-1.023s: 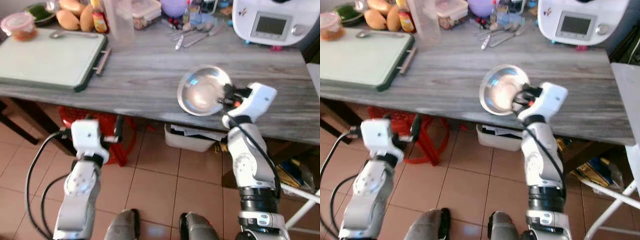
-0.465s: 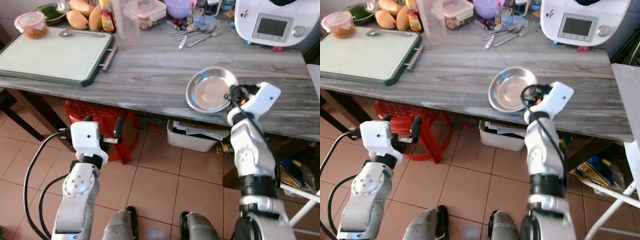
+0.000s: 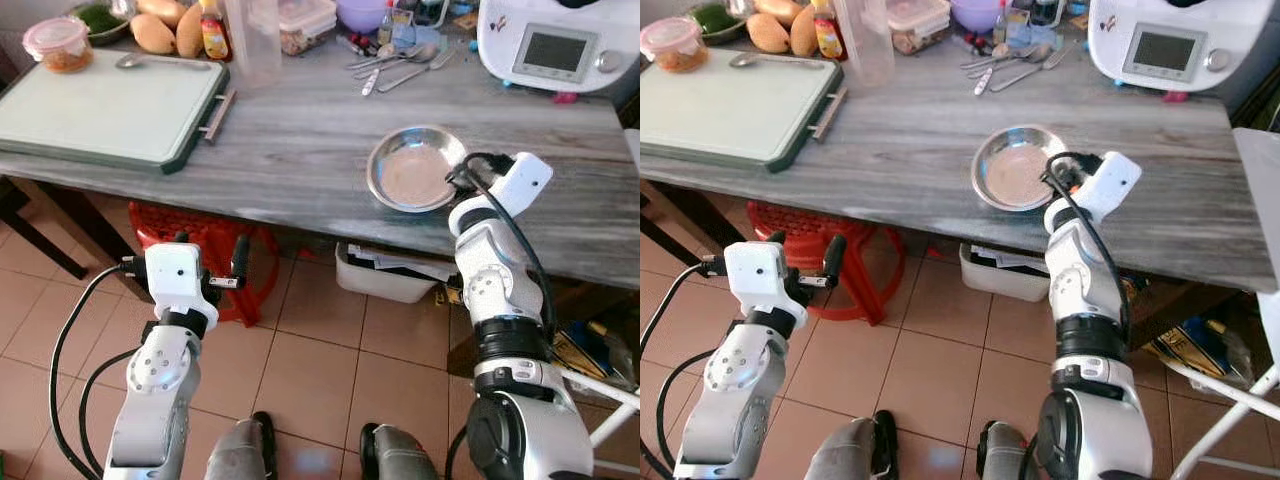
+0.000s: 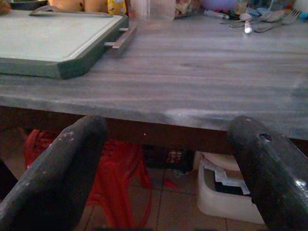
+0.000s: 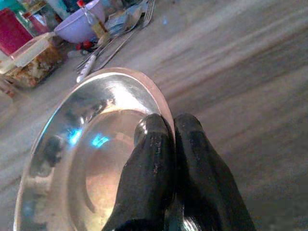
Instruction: Setting the table
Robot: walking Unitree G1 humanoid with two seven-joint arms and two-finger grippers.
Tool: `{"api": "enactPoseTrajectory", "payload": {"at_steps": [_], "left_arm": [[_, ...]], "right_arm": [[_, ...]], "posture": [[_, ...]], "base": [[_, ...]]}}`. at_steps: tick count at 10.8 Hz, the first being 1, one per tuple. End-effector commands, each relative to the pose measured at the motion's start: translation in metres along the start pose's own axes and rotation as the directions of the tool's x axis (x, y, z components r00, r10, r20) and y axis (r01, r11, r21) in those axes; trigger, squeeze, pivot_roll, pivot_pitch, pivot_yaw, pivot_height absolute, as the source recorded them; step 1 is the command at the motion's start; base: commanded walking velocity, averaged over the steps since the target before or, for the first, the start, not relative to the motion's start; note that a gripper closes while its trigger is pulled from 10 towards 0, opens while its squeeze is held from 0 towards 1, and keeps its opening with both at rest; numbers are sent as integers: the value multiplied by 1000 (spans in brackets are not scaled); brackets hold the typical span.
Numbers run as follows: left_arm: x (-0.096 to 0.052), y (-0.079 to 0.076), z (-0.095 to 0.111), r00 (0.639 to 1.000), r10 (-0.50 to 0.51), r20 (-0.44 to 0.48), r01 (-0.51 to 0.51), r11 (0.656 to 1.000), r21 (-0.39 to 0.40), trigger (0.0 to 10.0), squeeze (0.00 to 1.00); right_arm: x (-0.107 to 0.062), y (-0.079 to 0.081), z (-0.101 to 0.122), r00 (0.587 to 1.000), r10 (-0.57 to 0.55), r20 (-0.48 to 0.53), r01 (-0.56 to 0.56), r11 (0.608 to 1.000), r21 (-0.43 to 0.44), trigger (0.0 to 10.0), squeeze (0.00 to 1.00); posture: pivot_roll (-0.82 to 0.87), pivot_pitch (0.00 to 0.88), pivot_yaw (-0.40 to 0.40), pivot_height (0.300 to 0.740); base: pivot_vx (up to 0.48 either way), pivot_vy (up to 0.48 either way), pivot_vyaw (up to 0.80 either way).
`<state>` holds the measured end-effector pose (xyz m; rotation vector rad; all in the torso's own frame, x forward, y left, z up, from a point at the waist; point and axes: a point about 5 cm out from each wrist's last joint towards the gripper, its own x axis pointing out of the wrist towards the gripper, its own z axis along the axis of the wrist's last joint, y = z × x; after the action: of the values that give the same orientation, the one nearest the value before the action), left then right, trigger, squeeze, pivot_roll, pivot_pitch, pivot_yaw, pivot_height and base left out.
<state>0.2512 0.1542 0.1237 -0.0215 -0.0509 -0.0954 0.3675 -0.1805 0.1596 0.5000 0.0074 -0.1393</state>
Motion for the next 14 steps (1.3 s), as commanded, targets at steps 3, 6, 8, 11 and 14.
{"api": "enactPoseTrajectory", "payload": {"at_steps": [3,6,8,11,14], "left_arm": [[0,-2,0,1000,-16,-18,16,1000,12,10000,0],[0,-3,0,1000,-17,-21,17,1000,13,10000,0],[0,-3,0,1000,-10,-19,10,1000,10,10000,0],[1,-2,1,1000,-6,-12,6,1000,14,10000,0],[1,-2,2,1000,2,0,-2,1000,12,10000,0]], "right_arm": [[-3,-6,-21,994,-46,-99,47,999,10,10000,1000],[1,-5,-14,993,-24,-112,27,999,19,10000,1000],[1,-3,-9,997,-16,-74,14,999,-34,10000,1000],[2,-4,1,999,-49,4,49,998,-49,10000,1000],[3,4,16,994,19,106,-7,994,-105,10000,1000]], "posture": [[-3,205,9,740],[-2,203,7,740],[-2,202,5,740],[-2,199,8,740],[-2,194,3,740]], "base": [[0,0,0],[0,0,0],[0,0,0],[0,0,0],[0,0,0]]}}
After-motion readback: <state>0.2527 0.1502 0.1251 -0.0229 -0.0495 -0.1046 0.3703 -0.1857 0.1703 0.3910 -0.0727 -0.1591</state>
